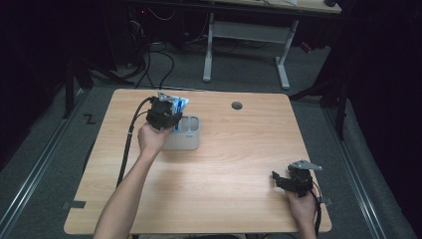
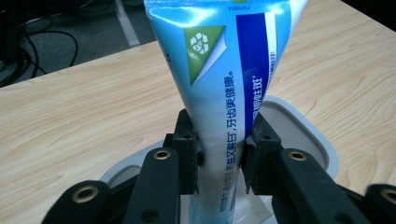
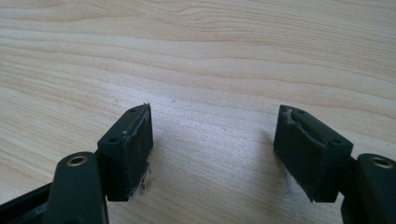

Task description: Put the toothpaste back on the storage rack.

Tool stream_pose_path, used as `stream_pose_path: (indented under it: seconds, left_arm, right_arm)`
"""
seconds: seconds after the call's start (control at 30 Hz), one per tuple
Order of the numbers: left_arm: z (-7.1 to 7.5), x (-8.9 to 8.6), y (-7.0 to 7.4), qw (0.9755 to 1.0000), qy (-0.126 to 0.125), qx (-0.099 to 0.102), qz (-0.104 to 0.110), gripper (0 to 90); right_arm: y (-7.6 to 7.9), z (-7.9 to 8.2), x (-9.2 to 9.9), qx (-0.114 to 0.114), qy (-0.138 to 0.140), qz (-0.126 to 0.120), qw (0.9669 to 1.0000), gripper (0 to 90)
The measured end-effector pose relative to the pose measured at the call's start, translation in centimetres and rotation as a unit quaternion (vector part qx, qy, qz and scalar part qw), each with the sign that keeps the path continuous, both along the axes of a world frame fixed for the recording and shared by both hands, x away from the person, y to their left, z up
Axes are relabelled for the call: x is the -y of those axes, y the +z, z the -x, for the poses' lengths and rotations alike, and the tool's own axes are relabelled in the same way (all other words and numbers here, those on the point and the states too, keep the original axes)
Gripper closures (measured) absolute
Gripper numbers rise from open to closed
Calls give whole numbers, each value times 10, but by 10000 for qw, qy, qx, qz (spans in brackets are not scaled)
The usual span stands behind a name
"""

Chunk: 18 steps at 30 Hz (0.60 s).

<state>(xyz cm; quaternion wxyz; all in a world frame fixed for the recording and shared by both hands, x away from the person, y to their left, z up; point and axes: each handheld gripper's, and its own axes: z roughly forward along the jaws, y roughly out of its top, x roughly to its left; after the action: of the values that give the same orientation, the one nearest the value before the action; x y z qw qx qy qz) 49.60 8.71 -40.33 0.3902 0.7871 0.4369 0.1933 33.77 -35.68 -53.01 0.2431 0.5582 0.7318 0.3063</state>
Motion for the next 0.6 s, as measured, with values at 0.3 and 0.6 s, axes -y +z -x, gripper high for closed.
stream_pose_path:
  seconds: [0.3, 0.6]
  left_arm:
    - [3, -4, -7, 9999, 89, -91, 31, 702]
    - [0, -7, -9, 9998, 189, -31, 54, 694]
  right_arm:
    - [0, 0, 0, 0, -28, -6, 10000, 281]
    - [0, 0, 0, -2, -4, -7, 10000, 280]
